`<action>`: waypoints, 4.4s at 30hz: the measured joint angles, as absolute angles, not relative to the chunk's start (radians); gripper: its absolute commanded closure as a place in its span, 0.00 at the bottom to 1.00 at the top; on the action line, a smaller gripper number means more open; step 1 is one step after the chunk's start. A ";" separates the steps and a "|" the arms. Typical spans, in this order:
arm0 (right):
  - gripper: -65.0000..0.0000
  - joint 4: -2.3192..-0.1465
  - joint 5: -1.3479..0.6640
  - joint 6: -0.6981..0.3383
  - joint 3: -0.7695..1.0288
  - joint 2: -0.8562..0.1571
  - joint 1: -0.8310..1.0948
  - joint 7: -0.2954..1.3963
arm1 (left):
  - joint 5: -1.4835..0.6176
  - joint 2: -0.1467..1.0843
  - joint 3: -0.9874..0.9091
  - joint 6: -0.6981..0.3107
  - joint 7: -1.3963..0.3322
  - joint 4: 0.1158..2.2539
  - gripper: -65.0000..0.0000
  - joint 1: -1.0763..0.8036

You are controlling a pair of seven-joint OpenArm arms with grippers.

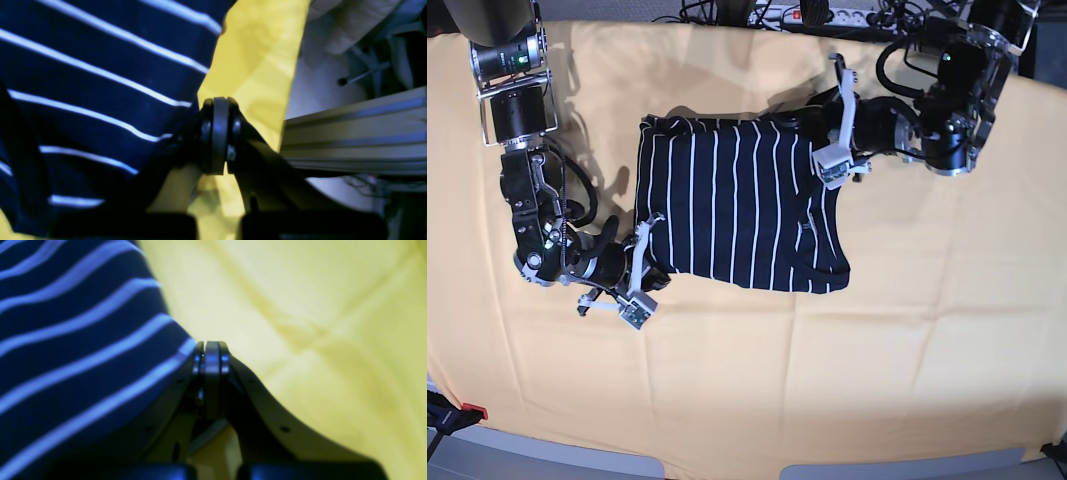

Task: Fold the T-shirt properly
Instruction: 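Grasp the folded bundle edges with both grippers and straighten it, then rotate and square the folded bundle with both grippers, then press and tidy the bundle sides with both grippers, then release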

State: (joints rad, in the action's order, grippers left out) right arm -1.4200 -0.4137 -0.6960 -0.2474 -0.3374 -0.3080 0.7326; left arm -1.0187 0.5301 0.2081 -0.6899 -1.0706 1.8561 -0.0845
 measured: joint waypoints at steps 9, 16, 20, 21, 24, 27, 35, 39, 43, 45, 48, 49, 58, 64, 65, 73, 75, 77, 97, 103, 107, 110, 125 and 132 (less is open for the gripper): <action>1.00 -1.406 -0.356 -0.697 -0.305 -0.335 -0.316 0.706 | -0.828 0.528 0.209 -0.690 -0.959 1.847 1.00 -0.163; 1.00 -1.345 -0.351 -0.678 -0.315 -0.335 -0.319 0.703 | -0.751 0.527 0.209 -0.694 -0.853 1.772 1.00 -0.143; 1.00 -1.345 -0.478 -0.690 -0.312 -0.337 -0.322 0.844 | -0.743 0.531 0.243 -0.717 -0.825 1.688 1.00 -0.064; 1.00 -1.346 -0.503 -0.689 -0.311 -0.337 -0.321 0.878 | -0.739 0.538 0.263 -0.720 -0.806 1.662 1.00 -0.036; 1.00 -1.369 -0.548 -0.688 -0.305 -0.346 -0.293 0.900 | -0.709 0.561 0.326 -0.720 -0.703 1.565 1.00 0.055; 1.00 -1.411 -0.558 -0.683 -0.303 -0.355 -0.246 0.905 | -0.680 0.563 0.406 -0.720 -0.608 1.443 1.00 0.168; 1.00 -1.591 -0.705 -0.594 -0.306 -0.470 -0.062 0.897 | -0.397 0.518 0.639 -0.719 -0.207 1.156 1.00 0.434; 1.00 -1.734 -0.671 -0.535 -0.270 -0.484 0.055 0.924 | -0.244 0.492 0.701 -0.623 -0.055 1.065 1.00 0.532; 1.00 -1.839 -0.647 -0.496 -0.179 -0.442 0.179 0.936 | -0.170 0.428 0.712 -0.557 -0.078 0.970 1.00 0.629; 1.00 -1.865 -0.643 -0.495 -0.128 -0.398 0.226 0.944 | -0.146 0.390 0.712 -0.545 -0.094 0.934 1.00 0.660; 1.00 -1.894 -0.646 -0.493 -0.056 -0.331 0.289 0.947 | -0.086 0.361 0.714 -0.540 -0.109 0.918 1.00 0.691; 1.00 -1.900 -0.647 -0.493 -0.033 -0.316 0.303 0.944 | -0.089 0.364 0.714 -0.543 -0.131 0.918 1.00 0.700; 1.00 -1.926 -0.673 -0.474 0.166 -0.309 0.313 0.944 | -0.562 0.505 0.713 -0.638 -0.664 1.051 1.00 0.788; 1.00 -1.938 -0.954 -0.688 0.262 -0.307 0.292 0.920 | -1.121 0.635 0.653 -0.688 -1.009 1.197 1.00 0.788; 1.00 -1.938 -0.989 -0.693 0.264 -0.307 0.279 0.921 | -1.218 0.641 0.641 -0.691 -1.061 1.212 1.00 0.790; 1.00 -1.938 -0.982 -0.693 0.222 -0.307 0.203 0.923 | -1.441 0.619 0.550 -0.692 -1.228 1.360 1.00 0.624; 1.00 -1.935 -0.935 -0.693 0.171 -0.307 0.147 0.926 | -1.406 0.581 0.550 -0.693 -1.232 1.393 1.00 0.579; 1.00 -1.912 -0.885 -0.694 0.106 -0.314 0.082 0.908 | -1.387 0.539 0.550 -0.693 -1.228 1.429 1.00 0.549; 1.00 -1.378 -0.471 -0.697 -0.218 -0.315 -0.264 0.605 | -0.939 0.508 0.529 -0.694 -0.852 1.474 1.00 0.258; 1.00 -1.326 -0.396 -0.598 -0.219 -0.311 -0.261 0.550 | -0.916 0.509 0.528 -0.694 -0.807 1.480 1.00 0.200; 1.00 -1.322 -0.292 -0.357 -0.216 -0.303 -0.274 0.530 | -0.907 0.510 0.528 -0.697 -0.807 1.481 1.00 0.200; 1.00 -1.322 -0.311 -0.275 -0.208 -0.302 -0.299 0.590 | -0.904 0.519 0.530 -0.704 -0.809 1.483 1.00 0.217; 1.00 -1.426 -1.184 -0.693 0.147 -0.335 -0.295 1.134 | -1.038 0.669 0.491 -0.691 -1.029 1.505 1.00 0.343; 1.00 -1.531 -1.448 -0.696 0.292 -0.368 -0.169 1.383 | -1.403 0.673 0.242 -0.690 -1.206 1.508 1.00 0.330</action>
